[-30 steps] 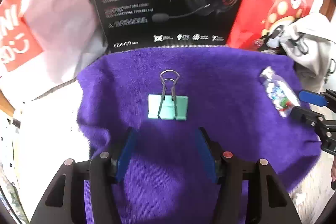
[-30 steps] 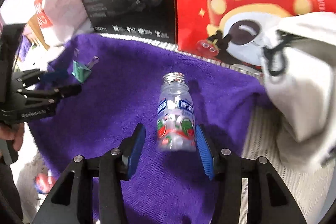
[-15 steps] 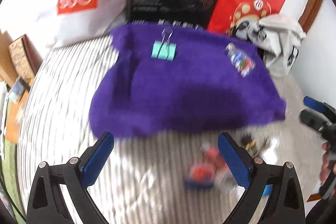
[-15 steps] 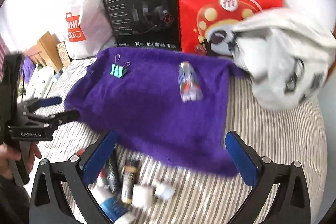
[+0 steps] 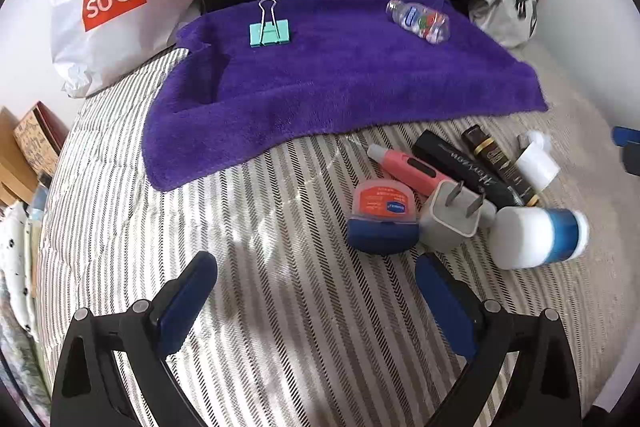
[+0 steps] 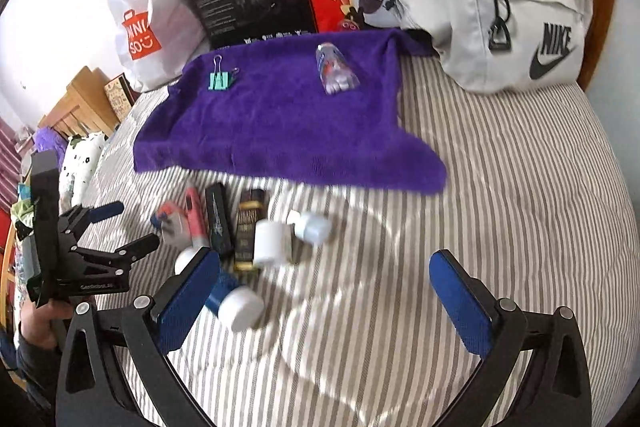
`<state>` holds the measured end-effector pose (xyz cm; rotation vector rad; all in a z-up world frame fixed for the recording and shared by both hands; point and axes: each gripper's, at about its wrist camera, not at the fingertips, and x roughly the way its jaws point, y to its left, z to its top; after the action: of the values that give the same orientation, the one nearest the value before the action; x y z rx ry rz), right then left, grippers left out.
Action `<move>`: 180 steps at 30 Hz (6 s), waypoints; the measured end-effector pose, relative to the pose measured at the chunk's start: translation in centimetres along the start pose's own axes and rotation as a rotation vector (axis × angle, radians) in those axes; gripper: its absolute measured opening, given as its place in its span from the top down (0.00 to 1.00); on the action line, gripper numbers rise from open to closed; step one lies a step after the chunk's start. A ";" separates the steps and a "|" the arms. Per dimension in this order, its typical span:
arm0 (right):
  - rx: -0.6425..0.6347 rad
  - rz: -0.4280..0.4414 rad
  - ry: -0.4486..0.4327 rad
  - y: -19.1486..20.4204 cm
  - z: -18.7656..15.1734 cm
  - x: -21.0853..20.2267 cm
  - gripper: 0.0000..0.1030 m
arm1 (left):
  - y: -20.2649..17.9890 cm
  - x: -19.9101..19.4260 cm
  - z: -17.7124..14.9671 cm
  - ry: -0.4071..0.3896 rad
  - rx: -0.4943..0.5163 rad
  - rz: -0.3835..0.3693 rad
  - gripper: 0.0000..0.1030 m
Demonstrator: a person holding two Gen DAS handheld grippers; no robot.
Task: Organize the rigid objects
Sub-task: 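Grasp the red-lidded lip balm tin with the left gripper while the right gripper grasps the small white cap, then carry the tin and the white cap onto the purple towel and open both grippers, then grasp the white plug charger with the left gripper while the right gripper approaches the blue-white tube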
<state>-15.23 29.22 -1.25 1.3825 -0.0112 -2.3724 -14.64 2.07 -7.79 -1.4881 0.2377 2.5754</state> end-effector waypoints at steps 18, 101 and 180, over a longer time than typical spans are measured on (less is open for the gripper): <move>0.001 0.023 0.015 -0.4 -2.4 -0.1 0.00 | -1.9 0.3 1.1 -0.083 0.064 -0.109 0.66; -0.222 0.033 -0.034 -0.1 10.2 7.7 0.71 | 5.7 -0.6 11.7 -0.155 -0.079 -0.114 0.66; -0.103 0.027 0.012 -0.4 0.7 1.7 0.00 | -1.9 0.7 1.5 -0.078 0.207 -0.211 0.17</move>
<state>-16.70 28.88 -2.40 1.3399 0.0929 -2.3085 -15.79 4.33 -7.74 -1.2653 0.3085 2.3570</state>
